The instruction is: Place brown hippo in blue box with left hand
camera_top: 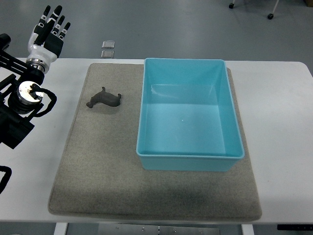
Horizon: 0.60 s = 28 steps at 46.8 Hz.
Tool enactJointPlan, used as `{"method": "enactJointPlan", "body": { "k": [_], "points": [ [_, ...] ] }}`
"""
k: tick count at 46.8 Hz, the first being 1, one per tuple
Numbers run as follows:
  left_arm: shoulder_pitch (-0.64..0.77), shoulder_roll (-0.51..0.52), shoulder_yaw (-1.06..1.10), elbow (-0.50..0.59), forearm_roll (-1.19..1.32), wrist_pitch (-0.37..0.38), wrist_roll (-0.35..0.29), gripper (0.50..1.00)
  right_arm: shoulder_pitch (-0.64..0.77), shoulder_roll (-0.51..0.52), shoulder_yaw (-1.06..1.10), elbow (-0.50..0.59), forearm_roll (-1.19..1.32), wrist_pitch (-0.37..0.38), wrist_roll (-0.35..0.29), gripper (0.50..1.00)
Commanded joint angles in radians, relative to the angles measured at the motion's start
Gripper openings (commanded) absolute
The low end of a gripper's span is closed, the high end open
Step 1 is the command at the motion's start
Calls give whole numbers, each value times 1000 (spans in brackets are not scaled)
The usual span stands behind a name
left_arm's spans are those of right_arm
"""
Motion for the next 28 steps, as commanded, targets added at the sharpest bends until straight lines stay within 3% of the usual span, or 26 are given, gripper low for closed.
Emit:
{"method": "enactJointPlan", "body": {
  "k": [1, 28],
  "points": [
    [0, 0, -2, 0, 0, 0, 1, 996, 0, 0, 0, 0, 0, 0, -1, 936],
    [-12, 0, -11, 2, -3, 5, 0, 996, 0, 0, 0, 0, 0, 0, 1, 936]
  ]
}}
